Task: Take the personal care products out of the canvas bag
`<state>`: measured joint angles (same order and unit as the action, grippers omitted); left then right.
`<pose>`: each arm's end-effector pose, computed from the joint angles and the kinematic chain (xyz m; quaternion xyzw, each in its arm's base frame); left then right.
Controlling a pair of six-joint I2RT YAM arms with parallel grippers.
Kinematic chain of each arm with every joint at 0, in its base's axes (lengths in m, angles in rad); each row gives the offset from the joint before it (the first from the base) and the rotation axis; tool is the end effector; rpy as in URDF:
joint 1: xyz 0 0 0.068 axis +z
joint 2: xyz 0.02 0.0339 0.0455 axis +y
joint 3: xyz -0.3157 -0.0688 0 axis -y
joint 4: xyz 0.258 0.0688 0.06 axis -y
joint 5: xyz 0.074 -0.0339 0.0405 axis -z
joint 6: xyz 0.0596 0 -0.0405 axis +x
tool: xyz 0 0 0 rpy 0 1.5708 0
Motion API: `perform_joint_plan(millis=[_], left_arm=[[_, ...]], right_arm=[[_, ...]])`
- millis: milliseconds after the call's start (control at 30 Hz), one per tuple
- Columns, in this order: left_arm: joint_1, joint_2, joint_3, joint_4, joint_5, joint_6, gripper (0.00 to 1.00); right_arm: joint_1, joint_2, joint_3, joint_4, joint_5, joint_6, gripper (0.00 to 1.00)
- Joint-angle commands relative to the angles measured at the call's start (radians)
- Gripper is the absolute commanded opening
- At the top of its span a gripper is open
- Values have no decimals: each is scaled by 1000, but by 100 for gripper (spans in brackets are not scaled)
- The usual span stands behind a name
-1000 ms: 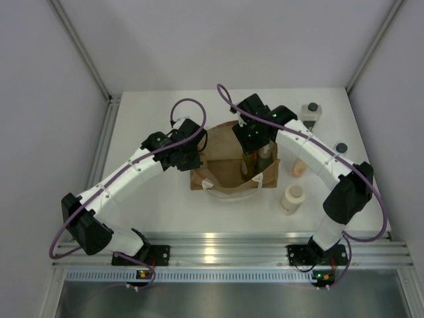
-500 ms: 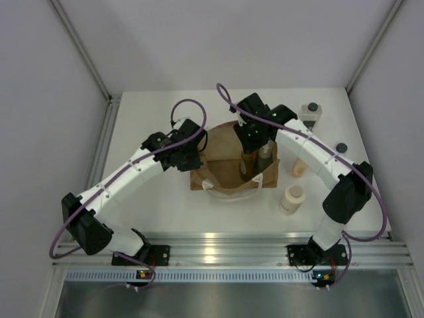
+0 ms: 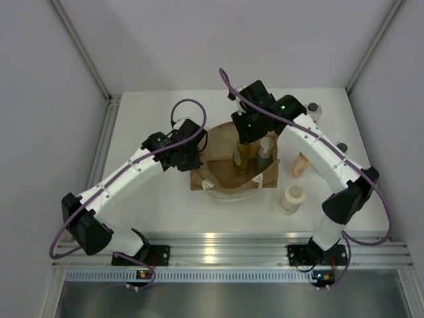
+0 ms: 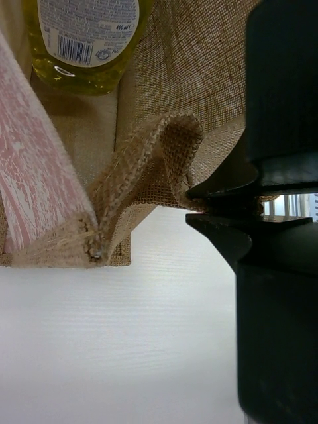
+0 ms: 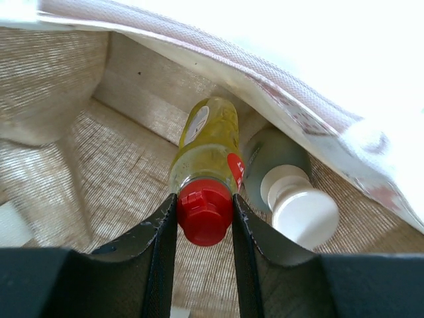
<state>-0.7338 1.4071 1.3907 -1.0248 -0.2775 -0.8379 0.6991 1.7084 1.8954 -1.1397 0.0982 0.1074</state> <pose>0.2292 -0.1847 0.3674 -0.0859 0.9527 -0.0890 0.2776 0.2968 0.2419 0.4245 -0.2631 0.9145 0.0762 0.2978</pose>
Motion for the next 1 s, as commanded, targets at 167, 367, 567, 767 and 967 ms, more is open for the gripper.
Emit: perform_joint_plan(millis=[167,367,567,767,967], left_arm=[[-1,3,-7,32,21,-4,0],[-1,3,-13,34,18,-4,0],[-1,15,-13,32,23,-1,0],[-1,29,-7,34,29,8,0],[-1,39,-5,34,27,22,0]], right_arm=[[17,-56,318,-198,1,28,0],[19,-82,447,-282,43,60,0],[-12,-165,505,-281,116,120,0],[-131,-256,522,-291,52,155,0],[-208,-311,525,-322,41,150,0]])
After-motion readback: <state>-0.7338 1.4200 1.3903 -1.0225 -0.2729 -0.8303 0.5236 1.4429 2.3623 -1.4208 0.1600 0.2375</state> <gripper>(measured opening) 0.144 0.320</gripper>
